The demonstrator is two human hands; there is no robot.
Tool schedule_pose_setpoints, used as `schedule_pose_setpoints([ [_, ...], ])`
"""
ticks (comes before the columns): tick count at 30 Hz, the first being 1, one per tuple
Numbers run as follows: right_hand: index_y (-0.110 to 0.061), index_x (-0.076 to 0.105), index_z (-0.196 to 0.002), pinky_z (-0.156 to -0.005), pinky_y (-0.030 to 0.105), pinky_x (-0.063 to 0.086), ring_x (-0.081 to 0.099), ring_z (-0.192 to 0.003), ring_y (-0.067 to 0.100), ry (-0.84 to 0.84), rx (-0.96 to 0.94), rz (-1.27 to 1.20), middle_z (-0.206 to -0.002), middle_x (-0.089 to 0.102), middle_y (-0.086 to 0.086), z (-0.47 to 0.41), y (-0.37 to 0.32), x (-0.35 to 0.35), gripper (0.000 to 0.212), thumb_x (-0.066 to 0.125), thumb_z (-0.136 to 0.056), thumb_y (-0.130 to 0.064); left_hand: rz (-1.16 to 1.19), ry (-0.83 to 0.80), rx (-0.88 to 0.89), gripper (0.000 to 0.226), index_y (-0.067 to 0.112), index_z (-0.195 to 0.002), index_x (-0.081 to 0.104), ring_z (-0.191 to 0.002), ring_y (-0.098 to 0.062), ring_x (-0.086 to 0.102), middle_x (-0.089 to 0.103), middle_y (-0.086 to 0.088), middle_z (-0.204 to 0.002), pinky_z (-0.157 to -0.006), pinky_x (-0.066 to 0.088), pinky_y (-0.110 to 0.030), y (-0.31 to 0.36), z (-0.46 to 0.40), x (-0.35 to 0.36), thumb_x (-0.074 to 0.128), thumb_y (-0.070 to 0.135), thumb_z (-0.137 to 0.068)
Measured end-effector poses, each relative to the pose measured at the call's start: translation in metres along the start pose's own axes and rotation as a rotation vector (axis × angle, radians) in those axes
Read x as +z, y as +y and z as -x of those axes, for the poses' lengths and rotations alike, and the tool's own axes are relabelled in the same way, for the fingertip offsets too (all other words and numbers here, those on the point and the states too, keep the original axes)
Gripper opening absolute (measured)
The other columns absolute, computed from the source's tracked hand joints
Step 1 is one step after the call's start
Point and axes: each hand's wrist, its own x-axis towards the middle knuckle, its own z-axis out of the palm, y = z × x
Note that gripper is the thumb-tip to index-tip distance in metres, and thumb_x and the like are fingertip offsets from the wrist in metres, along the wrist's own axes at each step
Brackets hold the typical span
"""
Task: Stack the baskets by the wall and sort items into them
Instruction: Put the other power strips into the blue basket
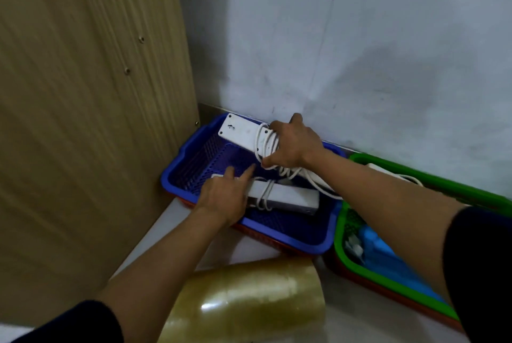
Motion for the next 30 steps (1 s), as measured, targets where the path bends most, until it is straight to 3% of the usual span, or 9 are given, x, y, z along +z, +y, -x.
schedule_pose_setpoints([
  [2, -0.029, 0.042, -0.137, -0.090, 0.042, 0.049, 0.055, -0.108, 0.037, -0.011, -0.028, 0.038, -0.128, 0.040, 0.013, -0.013, -0.001, 0.010, 0.090, 0.080, -0.059, -0.051, 0.006, -0.030, -0.066, 0.057, 0.023, -0.139, 0.035, -0.107, -0.034, 0.056, 0.041, -0.014, -0.129, -0.085, 0.047, -0.041, 0.006, -0.005, -0.001, 0.054, 0.039, -0.087],
  [5, -0.030, 0.043, -0.137, -0.095, 0.045, 0.048, 0.054, -0.117, 0.034, -0.056, -0.059, 0.021, -0.130, 0.048, 0.011, -0.024, 0.000, 0.027, 0.090, 0.078, -0.058, -0.054, -0.022, -0.012, -0.145, 0.047, 0.023, -0.129, 0.042, -0.105, -0.031, 0.058, 0.043, -0.012, -0.127, -0.078, 0.048, -0.038, 0.013, -0.011, -0.002, 0.060, 0.031, -0.086],
  [9, -0.026, 0.055, -0.125, -0.094, 0.042, 0.049, 0.057, -0.116, 0.031, -0.106, -0.051, -0.026, -0.128, 0.061, 0.007, -0.032, 0.011, 0.049, 0.073, 0.068, -0.065, -0.065, -0.118, 0.108, -0.063, 0.036, 0.022, -0.131, 0.042, -0.103, -0.028, 0.060, 0.047, -0.008, -0.127, -0.065, 0.038, -0.034, 0.015, -0.016, -0.002, 0.040, 0.015, -0.096],
  [12, -0.032, 0.045, -0.138, -0.109, 0.039, 0.037, 0.045, -0.132, 0.026, -0.266, -0.037, -0.090, -0.146, 0.047, -0.001, -0.035, 0.025, 0.049, 0.086, 0.062, -0.066, -0.074, -0.086, 0.099, -0.045, 0.037, 0.029, -0.131, 0.041, -0.114, -0.031, 0.049, 0.047, -0.002, -0.127, -0.075, 0.046, -0.038, -0.009, -0.018, -0.003, 0.040, 0.018, -0.095],
  [14, -0.035, 0.038, -0.143, -0.112, 0.037, 0.033, 0.039, -0.137, 0.025, -0.316, -0.054, -0.073, -0.150, 0.041, -0.003, -0.034, 0.028, 0.048, 0.092, 0.070, -0.063, -0.069, -0.047, 0.032, -0.064, 0.037, 0.033, -0.129, 0.043, -0.115, -0.031, 0.046, 0.046, 0.001, -0.129, -0.081, 0.046, -0.040, -0.037, -0.017, -0.006, 0.047, 0.023, -0.093],
  [18, -0.030, 0.050, -0.134, -0.107, 0.033, 0.038, 0.047, -0.130, 0.024, -0.226, -0.071, -0.225, -0.142, 0.052, -0.001, -0.030, 0.009, 0.059, 0.082, 0.077, -0.063, -0.058, 0.175, -0.090, 0.016, 0.041, 0.033, -0.118, 0.058, -0.114, -0.025, 0.053, 0.056, 0.002, -0.124, -0.091, 0.048, -0.041, -0.058, -0.013, -0.014, 0.067, 0.030, -0.078],
  [22, -0.026, 0.053, -0.132, -0.099, 0.030, 0.039, 0.051, -0.126, 0.026, -0.257, 0.017, -0.388, -0.136, 0.057, 0.003, -0.018, 0.008, 0.085, 0.066, 0.063, -0.077, -0.061, 0.245, -0.104, -0.043, 0.043, 0.024, -0.116, 0.060, -0.110, -0.022, 0.057, 0.064, -0.002, -0.118, -0.088, 0.046, -0.033, -0.048, -0.012, -0.015, 0.059, 0.046, -0.079],
  [25, -0.031, 0.039, -0.138, -0.102, 0.043, 0.042, 0.050, -0.125, 0.034, -0.159, 0.078, -0.315, -0.137, 0.054, 0.011, -0.004, 0.014, 0.093, 0.080, 0.044, -0.074, -0.079, 0.175, -0.082, -0.068, 0.051, 0.020, -0.124, 0.052, -0.115, -0.026, 0.048, 0.056, -0.007, -0.123, -0.092, 0.038, -0.034, -0.042, -0.009, -0.008, 0.051, 0.051, -0.084],
  [30, -0.031, 0.041, -0.139, -0.102, 0.046, 0.042, 0.047, -0.124, 0.033, -0.021, -0.123, -0.246, -0.138, 0.049, 0.012, 0.028, 0.010, 0.088, 0.063, 0.045, -0.085, -0.064, 0.257, -0.008, -0.093, 0.048, 0.017, -0.126, 0.050, -0.116, -0.029, 0.050, 0.055, -0.010, -0.126, -0.094, 0.040, -0.037, -0.036, 0.004, -0.005, 0.050, 0.047, -0.088],
])
